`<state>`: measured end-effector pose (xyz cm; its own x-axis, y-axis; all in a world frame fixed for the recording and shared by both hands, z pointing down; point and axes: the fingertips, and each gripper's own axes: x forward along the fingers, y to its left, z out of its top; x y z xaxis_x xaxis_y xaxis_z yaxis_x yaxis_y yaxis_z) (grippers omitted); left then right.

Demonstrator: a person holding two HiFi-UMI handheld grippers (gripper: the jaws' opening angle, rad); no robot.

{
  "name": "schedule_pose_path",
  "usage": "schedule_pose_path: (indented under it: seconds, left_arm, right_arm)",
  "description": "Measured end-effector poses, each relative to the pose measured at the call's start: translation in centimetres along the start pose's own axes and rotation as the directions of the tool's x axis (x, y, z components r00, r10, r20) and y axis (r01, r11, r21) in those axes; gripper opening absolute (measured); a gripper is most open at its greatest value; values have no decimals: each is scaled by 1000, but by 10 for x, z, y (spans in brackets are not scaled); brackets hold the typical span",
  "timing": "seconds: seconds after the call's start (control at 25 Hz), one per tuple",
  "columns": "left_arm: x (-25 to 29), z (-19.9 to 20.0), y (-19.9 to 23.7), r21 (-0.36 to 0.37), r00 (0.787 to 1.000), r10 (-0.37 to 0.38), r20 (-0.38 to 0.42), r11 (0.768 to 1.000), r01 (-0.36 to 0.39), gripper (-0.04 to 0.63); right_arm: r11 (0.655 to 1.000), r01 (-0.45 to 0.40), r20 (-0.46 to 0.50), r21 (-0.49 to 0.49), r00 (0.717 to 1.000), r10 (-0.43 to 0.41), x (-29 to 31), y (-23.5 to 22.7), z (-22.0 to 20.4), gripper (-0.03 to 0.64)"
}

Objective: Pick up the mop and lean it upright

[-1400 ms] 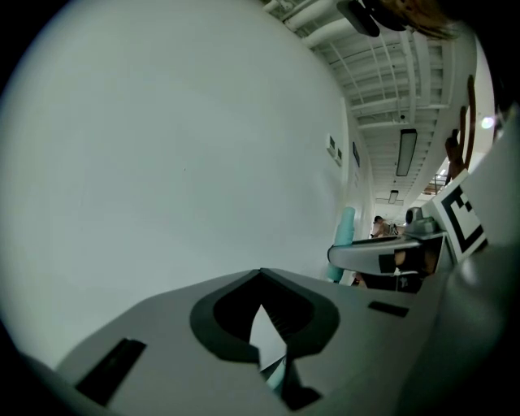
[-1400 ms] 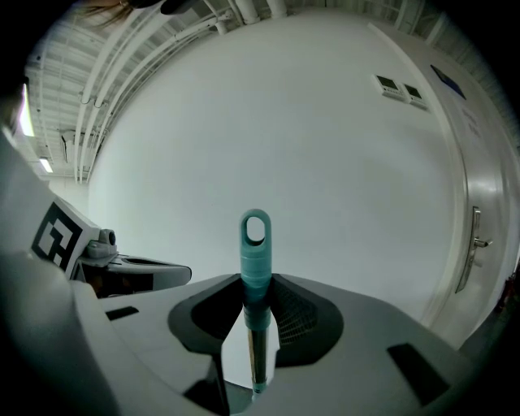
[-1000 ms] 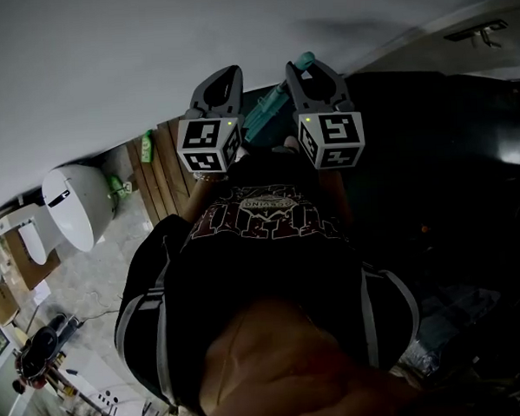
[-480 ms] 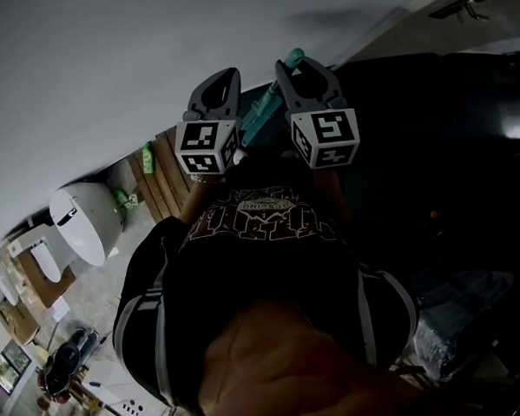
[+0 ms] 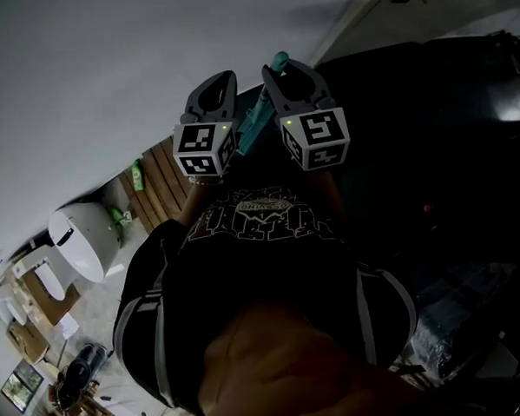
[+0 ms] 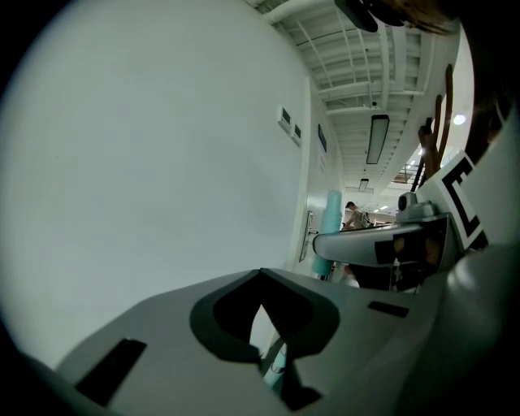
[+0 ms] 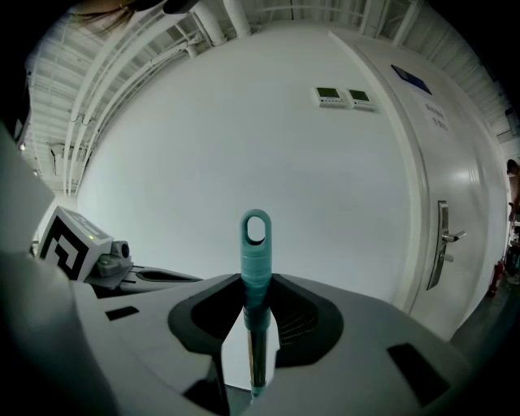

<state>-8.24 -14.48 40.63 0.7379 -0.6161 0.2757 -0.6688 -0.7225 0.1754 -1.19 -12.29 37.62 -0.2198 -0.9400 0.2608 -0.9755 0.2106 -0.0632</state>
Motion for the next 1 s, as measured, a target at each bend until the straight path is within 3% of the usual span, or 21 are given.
schedule_pose_path:
  seconds: [0.52, 1.0]
  left_arm:
    - [94, 14, -125, -7, 999, 34, 35, 999, -33, 46]
    - [137, 10, -179, -6, 999, 26, 19, 1000, -26, 46]
  right_arm:
    - [996, -43, -8, -76, 999, 43, -58, -136, 1, 120]
    - [997, 6, -14, -77, 1000, -7, -86, -217, -7, 118]
